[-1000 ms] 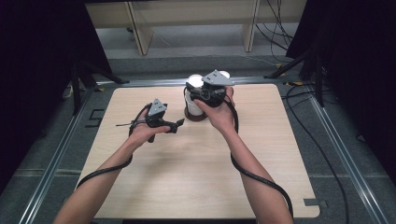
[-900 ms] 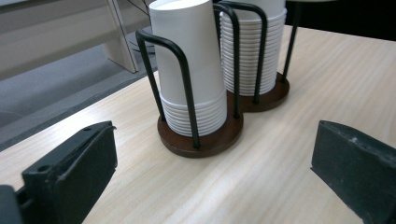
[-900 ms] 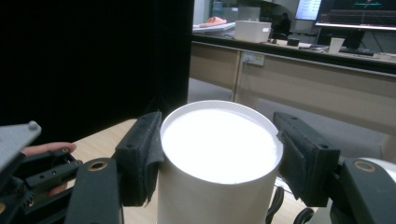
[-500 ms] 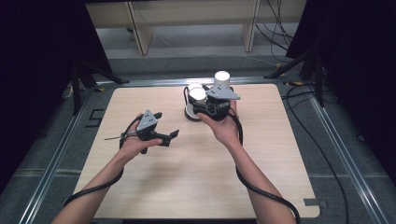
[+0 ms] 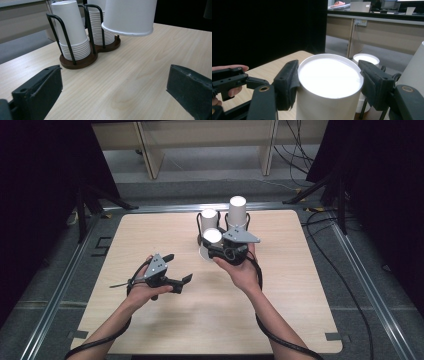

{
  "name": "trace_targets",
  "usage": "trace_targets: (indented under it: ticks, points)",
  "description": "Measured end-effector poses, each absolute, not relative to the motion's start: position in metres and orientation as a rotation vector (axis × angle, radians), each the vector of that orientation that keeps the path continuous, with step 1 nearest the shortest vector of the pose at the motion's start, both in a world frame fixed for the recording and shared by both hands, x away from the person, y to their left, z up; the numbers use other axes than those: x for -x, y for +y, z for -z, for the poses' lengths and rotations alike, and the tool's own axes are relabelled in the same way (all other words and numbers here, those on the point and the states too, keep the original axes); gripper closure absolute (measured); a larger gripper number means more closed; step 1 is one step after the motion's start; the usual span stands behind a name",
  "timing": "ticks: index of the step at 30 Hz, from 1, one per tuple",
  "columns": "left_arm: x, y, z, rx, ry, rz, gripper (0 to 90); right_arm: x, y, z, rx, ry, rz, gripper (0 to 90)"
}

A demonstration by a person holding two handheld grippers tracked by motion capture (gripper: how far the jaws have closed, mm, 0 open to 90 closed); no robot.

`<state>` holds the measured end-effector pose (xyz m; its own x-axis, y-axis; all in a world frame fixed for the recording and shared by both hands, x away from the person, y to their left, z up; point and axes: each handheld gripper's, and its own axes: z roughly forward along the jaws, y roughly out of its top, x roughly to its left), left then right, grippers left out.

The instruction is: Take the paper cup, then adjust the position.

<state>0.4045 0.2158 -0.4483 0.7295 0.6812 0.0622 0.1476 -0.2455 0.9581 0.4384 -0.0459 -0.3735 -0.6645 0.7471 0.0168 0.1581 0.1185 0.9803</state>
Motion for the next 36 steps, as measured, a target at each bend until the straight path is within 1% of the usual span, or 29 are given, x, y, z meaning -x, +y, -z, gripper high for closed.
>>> trace_targets:
  ticks: [5,14,22,27,36]
  points:
    - [-0.395,0.216,0.452,-1.786,0.640,-0.585,0.0,-0.433,-0.049,0.381,-0.862,1.918,-1.597,36.1]
    - [-0.390,0.216,0.461,-1.766,0.674,-0.586,0.0,-0.424,-0.051,0.387,-0.885,1.911,-1.598,36.1]
    - [-0.386,0.215,0.458,-1.773,0.657,-0.577,0.0,-0.419,-0.051,0.389,-0.882,1.909,-1.610,36.1]
    - [-0.386,0.208,0.460,-1.765,0.647,-0.555,0.0,-0.418,-0.051,0.389,-0.884,1.921,-1.607,36.1]
    - [-0.385,0.199,0.460,-1.794,0.628,-0.559,0.0,-0.415,-0.054,0.392,-0.965,1.944,-1.664,36.1]
